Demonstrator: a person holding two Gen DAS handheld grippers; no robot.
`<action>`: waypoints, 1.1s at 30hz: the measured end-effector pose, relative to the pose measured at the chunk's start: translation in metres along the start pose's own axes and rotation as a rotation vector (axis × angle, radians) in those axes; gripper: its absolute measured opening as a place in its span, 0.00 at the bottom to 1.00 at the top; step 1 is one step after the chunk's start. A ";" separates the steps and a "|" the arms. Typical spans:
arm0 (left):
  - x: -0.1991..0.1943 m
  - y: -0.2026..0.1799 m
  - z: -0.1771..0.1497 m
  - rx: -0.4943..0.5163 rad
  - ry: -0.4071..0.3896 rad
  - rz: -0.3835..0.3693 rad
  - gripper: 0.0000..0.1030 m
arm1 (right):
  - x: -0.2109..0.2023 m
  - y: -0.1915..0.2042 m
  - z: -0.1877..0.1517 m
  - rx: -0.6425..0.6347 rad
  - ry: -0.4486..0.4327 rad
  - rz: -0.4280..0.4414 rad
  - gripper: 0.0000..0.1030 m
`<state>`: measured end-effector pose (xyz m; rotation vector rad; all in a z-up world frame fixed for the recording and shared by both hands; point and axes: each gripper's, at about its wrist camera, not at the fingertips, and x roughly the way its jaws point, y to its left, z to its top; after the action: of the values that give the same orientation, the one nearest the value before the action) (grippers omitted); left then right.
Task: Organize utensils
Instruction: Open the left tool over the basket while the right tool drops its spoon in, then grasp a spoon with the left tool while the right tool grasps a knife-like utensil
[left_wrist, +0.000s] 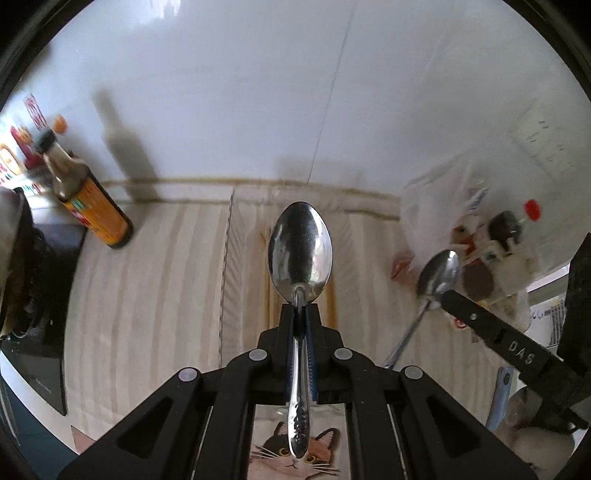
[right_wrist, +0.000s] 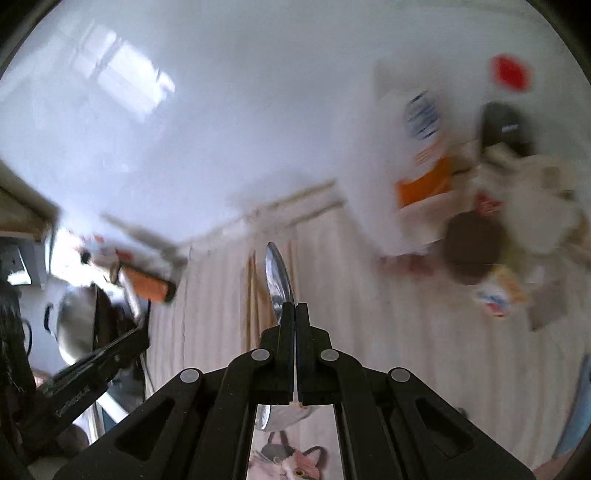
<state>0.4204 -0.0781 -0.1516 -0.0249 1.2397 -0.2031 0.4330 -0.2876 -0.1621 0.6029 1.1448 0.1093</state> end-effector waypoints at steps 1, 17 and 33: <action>0.008 0.003 0.001 -0.005 0.024 -0.008 0.04 | 0.011 0.003 0.002 -0.003 0.021 -0.001 0.00; 0.038 0.024 -0.005 -0.016 0.097 0.112 0.37 | 0.072 0.002 -0.013 0.007 0.170 -0.011 0.02; -0.012 -0.039 -0.092 0.062 -0.179 0.213 1.00 | -0.034 -0.127 -0.104 0.132 0.096 -0.277 0.41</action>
<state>0.3248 -0.1056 -0.1656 0.1401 1.0489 -0.0525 0.2997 -0.3659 -0.2265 0.5534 1.3255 -0.1776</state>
